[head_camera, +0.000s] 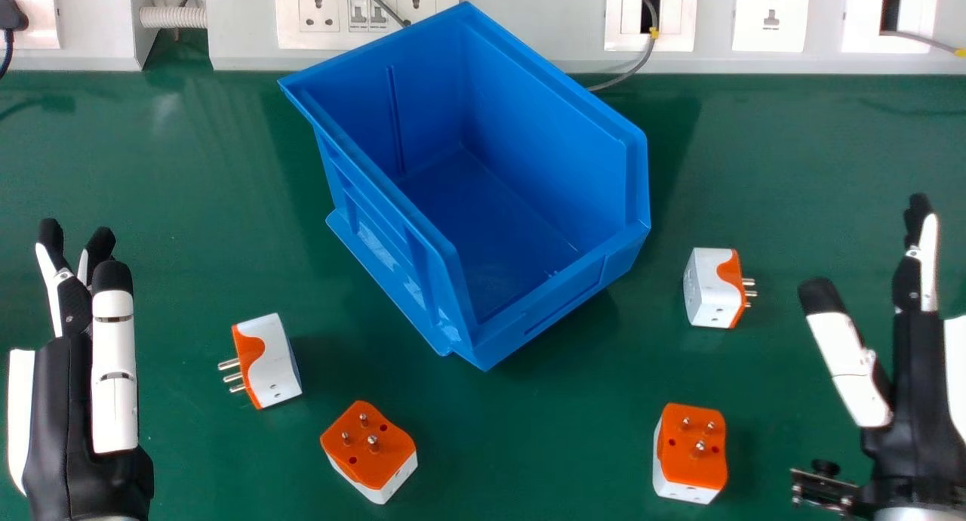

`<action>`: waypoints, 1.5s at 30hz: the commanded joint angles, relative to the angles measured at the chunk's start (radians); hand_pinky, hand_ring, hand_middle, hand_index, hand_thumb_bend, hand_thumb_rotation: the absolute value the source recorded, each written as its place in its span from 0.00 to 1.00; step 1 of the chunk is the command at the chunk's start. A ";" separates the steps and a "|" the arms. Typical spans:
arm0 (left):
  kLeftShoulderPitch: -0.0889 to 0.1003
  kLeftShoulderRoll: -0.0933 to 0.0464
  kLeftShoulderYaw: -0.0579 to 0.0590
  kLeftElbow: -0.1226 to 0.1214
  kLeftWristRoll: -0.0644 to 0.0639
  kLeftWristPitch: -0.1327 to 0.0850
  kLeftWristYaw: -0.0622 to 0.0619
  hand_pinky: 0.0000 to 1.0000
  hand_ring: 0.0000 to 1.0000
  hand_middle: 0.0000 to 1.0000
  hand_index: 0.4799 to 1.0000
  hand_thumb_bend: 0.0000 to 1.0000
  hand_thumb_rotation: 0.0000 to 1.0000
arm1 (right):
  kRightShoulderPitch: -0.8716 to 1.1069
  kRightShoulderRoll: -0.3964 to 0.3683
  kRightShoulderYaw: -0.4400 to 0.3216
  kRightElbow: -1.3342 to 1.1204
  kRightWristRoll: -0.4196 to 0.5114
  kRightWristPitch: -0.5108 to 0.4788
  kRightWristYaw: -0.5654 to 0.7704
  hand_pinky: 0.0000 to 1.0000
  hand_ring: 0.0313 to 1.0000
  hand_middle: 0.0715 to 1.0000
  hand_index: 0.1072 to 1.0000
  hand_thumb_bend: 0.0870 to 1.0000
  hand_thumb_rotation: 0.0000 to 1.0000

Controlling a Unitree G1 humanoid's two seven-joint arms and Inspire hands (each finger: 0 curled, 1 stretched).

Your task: Pick all objects and put in blue box

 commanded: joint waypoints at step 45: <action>0.029 0.005 0.001 -0.046 0.023 0.008 0.003 1.00 1.00 0.97 0.96 0.46 0.94 | 0.115 -0.025 0.063 -0.025 -0.103 -0.065 0.012 0.93 1.00 1.00 1.00 0.55 1.00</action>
